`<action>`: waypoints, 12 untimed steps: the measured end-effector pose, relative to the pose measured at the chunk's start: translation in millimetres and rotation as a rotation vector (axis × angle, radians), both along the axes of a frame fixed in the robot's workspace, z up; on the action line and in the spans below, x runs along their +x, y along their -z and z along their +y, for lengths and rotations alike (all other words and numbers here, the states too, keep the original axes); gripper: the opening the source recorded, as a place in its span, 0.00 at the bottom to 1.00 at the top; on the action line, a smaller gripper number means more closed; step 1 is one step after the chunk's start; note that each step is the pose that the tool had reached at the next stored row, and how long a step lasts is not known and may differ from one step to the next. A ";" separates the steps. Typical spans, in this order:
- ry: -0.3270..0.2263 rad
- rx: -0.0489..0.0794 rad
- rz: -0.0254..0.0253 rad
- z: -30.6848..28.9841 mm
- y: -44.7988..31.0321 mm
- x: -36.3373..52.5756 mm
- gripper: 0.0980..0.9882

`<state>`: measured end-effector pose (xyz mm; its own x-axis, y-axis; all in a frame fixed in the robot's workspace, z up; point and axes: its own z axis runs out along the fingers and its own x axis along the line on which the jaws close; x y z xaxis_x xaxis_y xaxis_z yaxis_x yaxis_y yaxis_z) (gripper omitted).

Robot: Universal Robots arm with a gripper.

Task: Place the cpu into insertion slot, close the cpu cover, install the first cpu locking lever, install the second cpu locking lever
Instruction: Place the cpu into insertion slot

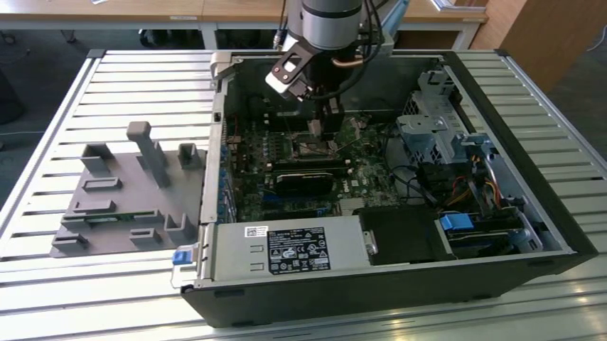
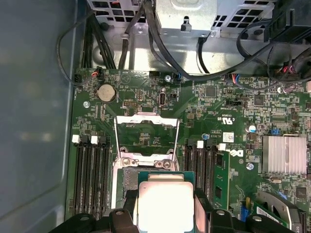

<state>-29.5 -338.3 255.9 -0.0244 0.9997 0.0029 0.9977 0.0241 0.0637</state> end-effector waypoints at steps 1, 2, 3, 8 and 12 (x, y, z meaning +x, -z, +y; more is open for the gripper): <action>0.000 0.000 0.0000 0.0 0.3 0.0 0.50; 0.000 0.000 -0.0001 0.0 0.6 -0.1 0.50; 0.000 0.000 -0.0001 0.1 1.2 -0.1 0.50; 0.000 0.000 0.0001 1.5 6.0 -0.2 0.50; 0.000 0.000 0.0001 4.0 11.3 -0.5 0.50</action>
